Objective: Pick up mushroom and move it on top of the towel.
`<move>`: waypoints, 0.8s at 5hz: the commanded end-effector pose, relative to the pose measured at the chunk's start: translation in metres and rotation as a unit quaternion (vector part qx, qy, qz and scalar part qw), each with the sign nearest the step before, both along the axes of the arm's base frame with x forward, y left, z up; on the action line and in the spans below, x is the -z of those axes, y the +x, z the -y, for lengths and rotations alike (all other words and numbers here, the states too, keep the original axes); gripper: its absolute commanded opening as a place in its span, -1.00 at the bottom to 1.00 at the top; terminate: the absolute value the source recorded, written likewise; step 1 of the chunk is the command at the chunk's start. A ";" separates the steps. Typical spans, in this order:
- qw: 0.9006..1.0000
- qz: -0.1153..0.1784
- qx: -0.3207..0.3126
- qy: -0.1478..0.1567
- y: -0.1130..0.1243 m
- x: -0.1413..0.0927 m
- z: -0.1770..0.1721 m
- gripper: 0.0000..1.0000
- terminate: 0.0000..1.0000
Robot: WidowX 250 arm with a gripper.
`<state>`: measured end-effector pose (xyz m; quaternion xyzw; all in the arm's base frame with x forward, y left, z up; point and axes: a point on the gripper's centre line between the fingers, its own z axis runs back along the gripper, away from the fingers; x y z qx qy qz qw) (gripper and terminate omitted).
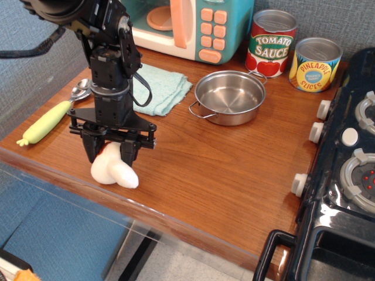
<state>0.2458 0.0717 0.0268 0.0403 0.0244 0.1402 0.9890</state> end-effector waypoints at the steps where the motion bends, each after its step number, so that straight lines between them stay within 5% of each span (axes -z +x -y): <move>1: 0.994 0.102 0.020 0.014 0.046 -0.069 0.012 -1.00 -1.00; 4: 0.991 0.119 -0.029 0.046 0.140 -0.069 -0.031 -1.00 -1.00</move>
